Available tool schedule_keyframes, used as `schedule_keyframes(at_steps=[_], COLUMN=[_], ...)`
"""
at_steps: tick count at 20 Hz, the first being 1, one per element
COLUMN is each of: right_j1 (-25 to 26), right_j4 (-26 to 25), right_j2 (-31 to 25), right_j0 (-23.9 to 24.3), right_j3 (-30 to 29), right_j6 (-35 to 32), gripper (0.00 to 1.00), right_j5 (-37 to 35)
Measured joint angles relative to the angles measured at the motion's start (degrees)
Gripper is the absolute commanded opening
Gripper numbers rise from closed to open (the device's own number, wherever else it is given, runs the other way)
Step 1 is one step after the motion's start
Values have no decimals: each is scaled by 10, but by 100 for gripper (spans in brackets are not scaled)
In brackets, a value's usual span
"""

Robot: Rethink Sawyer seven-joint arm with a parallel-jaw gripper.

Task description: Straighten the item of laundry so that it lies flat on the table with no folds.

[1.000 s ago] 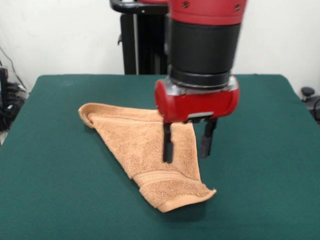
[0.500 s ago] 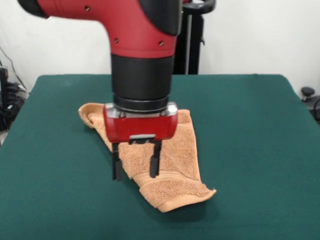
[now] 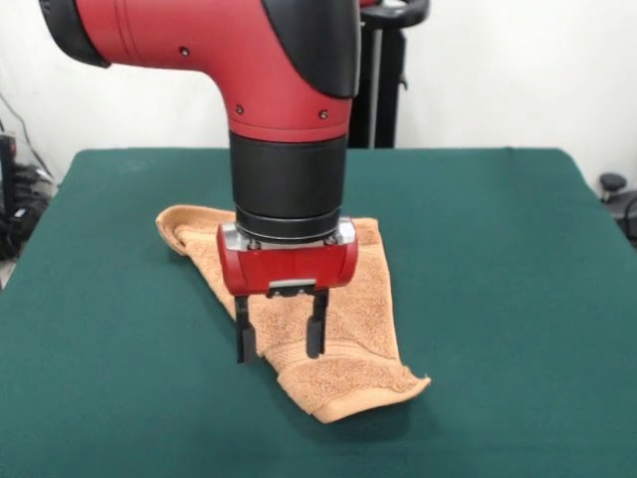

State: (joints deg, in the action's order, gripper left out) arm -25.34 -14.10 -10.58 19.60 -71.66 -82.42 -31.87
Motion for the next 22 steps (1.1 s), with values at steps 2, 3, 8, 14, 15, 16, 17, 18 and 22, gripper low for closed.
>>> schedule_keyframes(at_steps=[2, 3, 8, 14, 15, 16, 17, 18, 22], right_j1=[2, 2, 2, 2, 2, 2, 2, 2, 2], right_j4=[-1, -1, -1, -1, -1, -1, -1, -1, -2], right_j2=[0, 0, 0, 0, 0, 0, 0, 0, 0], right_j0=[-4, -5, -9, -10, -10, -10, -10, -10, -13], right_j3=[0, 0, 0, -2, -2, -2, -2, -2, -2], right_j6=[0, 0, 0, 0, 0, 0, 0, 0, 0], gripper=[100, 100, 100, 100, 100, 100, 100, 100, 100], right_j5=[0, 0, 0, 0, 0, 0, 0, 0, 0])
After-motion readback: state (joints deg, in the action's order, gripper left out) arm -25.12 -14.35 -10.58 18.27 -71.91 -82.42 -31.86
